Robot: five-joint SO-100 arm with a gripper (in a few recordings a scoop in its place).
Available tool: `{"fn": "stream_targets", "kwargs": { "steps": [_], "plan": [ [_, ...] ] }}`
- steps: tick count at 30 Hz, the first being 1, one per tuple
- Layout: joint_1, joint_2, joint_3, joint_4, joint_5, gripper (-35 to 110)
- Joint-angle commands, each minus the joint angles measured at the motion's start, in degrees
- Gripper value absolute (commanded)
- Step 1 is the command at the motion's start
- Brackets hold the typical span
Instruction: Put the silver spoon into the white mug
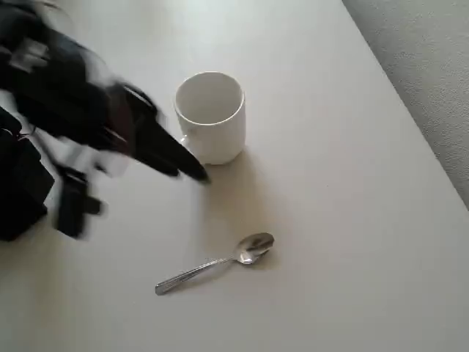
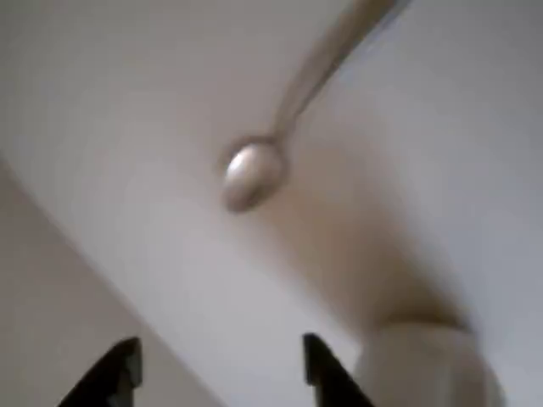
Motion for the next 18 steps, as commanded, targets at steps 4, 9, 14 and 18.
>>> {"fn": "stream_targets", "kwargs": {
  "steps": [4, 9, 14, 18],
  "plan": [
    [1.93, -14.68, -9.05, 3.25, 6.59, 25],
    [4.31, -18.02, -9.32, 2.02, 6.86, 25],
    [6.24, -22.5, -12.04, 1.93, 6.86, 25],
    [6.86, -25.93, -14.41, 1.93, 6.77, 25]
  ]
}}
